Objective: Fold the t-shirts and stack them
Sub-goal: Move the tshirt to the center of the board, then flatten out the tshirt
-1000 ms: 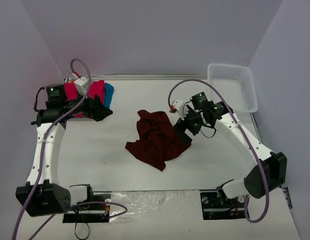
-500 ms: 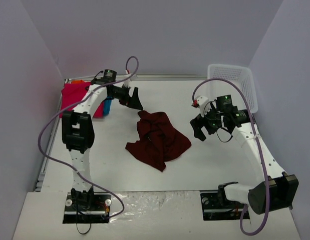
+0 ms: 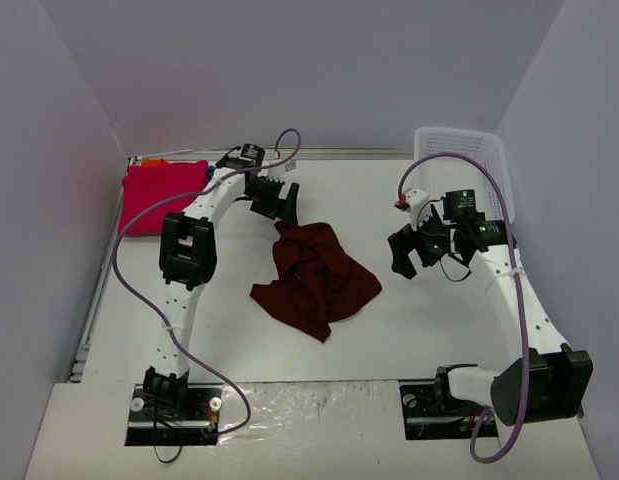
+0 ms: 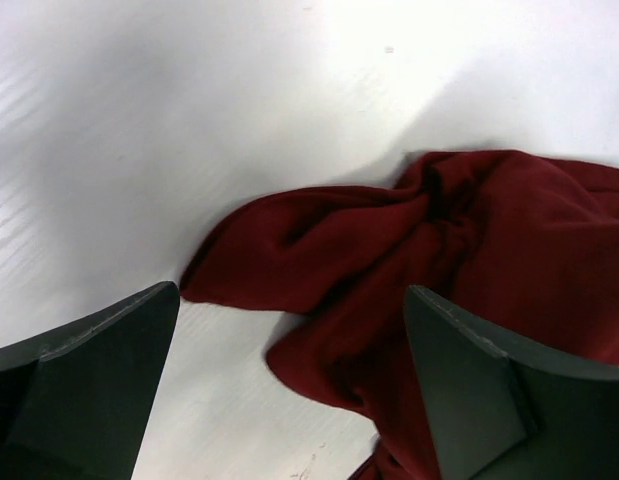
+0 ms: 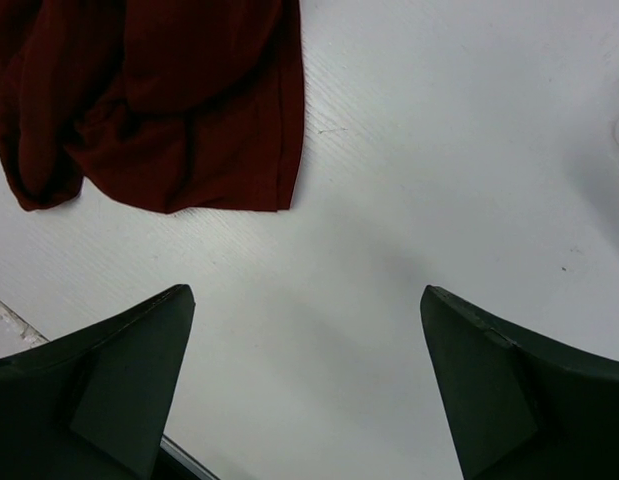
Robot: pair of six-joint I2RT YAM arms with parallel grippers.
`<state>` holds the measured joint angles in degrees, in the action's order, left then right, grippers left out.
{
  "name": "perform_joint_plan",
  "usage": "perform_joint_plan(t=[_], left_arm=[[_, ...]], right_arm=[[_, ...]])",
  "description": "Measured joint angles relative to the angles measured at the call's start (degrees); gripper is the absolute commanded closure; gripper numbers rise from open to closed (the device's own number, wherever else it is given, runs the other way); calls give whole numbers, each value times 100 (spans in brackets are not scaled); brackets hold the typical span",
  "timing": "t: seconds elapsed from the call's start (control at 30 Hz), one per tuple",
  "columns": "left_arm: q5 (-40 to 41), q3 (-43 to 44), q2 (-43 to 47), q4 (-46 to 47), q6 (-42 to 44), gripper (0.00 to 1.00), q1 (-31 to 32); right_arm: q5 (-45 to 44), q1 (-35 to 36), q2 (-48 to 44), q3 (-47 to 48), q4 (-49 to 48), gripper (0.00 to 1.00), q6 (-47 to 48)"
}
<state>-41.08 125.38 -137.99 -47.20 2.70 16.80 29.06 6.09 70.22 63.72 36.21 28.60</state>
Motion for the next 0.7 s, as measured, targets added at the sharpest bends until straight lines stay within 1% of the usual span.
perform_joint_plan(t=[0.13, 0.27, 0.53, 0.57, 0.6, 0.63, 0.67, 0.7], left_arm=[[365, 2, -2, 28, -245, 6, -83], [494, 22, -52, 11, -328, 6, -164], [538, 114, -210, -310, -85, 6, -59], [538, 116, -221, -350, -42, 5, -26], [535, 125, -225, -374, -11, 1, 2], [529, 127, -227, -391, 20, 7, 24], [516, 127, -227, -402, 26, 18, 42], [503, 127, -229, -424, 37, 27, 55]], right_arm=[[103, -90, 2, -125, -44, 6, 2], [131, -118, 0, -181, -72, 6, 4], [146, -125, 0, -186, -140, 6, 2], [166, -125, 0, -186, -140, 7, 0], [192, -125, 0, -186, -140, 9, 0], [223, -125, 0, -186, -138, 12, 0], [284, -122, 2, -186, -131, 17, 4], [352, -114, 7, -184, -118, 19, 15]])
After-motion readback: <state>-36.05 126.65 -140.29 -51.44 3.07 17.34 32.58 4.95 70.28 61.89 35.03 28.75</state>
